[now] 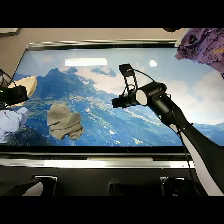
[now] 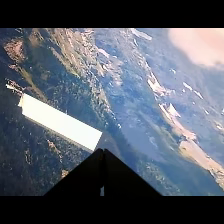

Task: Fold the clothes and pants, and hang the long-sleeved shirts on hangers.

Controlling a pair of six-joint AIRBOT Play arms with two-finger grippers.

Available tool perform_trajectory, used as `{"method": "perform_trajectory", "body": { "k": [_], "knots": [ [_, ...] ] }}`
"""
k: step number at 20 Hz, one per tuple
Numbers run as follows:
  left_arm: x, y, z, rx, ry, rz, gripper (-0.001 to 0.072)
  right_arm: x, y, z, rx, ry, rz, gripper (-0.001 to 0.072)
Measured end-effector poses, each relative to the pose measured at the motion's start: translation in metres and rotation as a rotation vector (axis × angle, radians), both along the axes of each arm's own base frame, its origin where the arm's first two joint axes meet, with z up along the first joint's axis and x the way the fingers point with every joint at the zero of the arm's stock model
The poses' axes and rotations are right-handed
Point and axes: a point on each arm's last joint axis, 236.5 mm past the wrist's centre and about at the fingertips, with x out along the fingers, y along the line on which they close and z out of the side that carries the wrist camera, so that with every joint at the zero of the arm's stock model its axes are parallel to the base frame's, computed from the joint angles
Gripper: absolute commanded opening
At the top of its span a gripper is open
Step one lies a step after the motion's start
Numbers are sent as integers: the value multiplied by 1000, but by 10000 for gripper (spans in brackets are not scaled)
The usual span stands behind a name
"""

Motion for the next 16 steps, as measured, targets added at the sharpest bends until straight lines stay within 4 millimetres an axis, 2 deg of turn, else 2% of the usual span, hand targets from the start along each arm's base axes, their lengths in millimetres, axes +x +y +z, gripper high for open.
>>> {"method": "perform_trajectory", "body": {
  "k": [15, 16],
  "knots": [
    [3, 1, 0, 2, -12, 2, 24, 0, 0, 0, 2, -2, 0, 38],
    [4, 1, 0, 2, -15, 3, 56, 0, 0, 0, 2, -2, 0, 38]
  ]
}}
